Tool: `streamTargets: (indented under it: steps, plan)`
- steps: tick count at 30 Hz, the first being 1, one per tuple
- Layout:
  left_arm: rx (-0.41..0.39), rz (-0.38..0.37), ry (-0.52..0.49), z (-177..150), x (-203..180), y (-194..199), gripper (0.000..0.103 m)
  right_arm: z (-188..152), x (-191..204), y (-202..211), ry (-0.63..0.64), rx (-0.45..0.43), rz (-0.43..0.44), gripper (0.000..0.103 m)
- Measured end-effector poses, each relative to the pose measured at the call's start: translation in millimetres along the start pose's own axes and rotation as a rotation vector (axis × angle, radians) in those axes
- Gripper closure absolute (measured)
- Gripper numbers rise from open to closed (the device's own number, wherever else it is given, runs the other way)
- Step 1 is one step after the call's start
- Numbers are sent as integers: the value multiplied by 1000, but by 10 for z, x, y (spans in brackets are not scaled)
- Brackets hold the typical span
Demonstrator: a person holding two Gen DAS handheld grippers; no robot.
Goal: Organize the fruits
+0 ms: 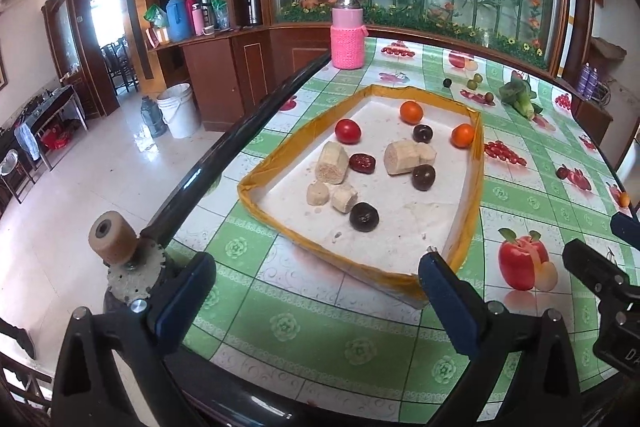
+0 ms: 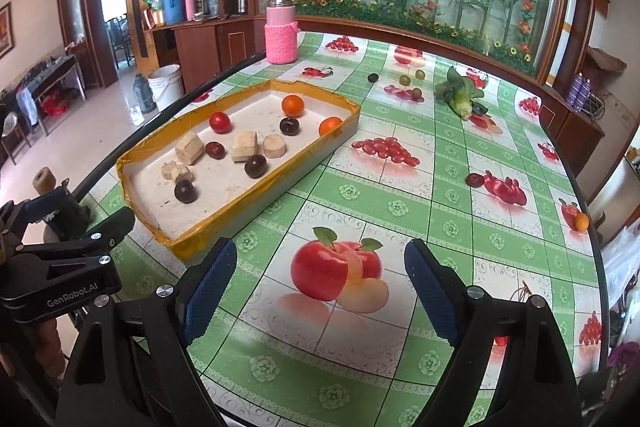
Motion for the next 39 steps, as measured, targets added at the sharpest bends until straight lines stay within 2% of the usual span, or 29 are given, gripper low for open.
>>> streamTargets:
  steps: [8,16,32,34,36,39]
  plan:
    - [-11,-15,-10,57,-16,9,1,12,-11,-16,1,0,-14,17]
    - [-95,-33,-41,172,-44,188,0,63,13,40,5,-32,-33,17]
    - [-68,-61,-39,172,2,76,0,89,18,46,-13,-48,-34,16]
    - [-71,-62,-42,170,-13,84,0,97,11,49,-18,-52,-33,14]
    - [-72,-64,-46,175,-27,85,0,103,-3,53,-25,-58,-31,4]
    - [-71,-63,-47,176,-31,79,0,113,-16,56,-30,-62,-31,4]
Point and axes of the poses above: each gripper's, at about its wrist camera, not at the fingertips, and y roughly against the way its jaws point, x to its left, z to its top, the point moved 10 cm from there along -y, roughly the way its jaws point, and after that the axes turned 9 degrees about x, right-handed, at the moved point
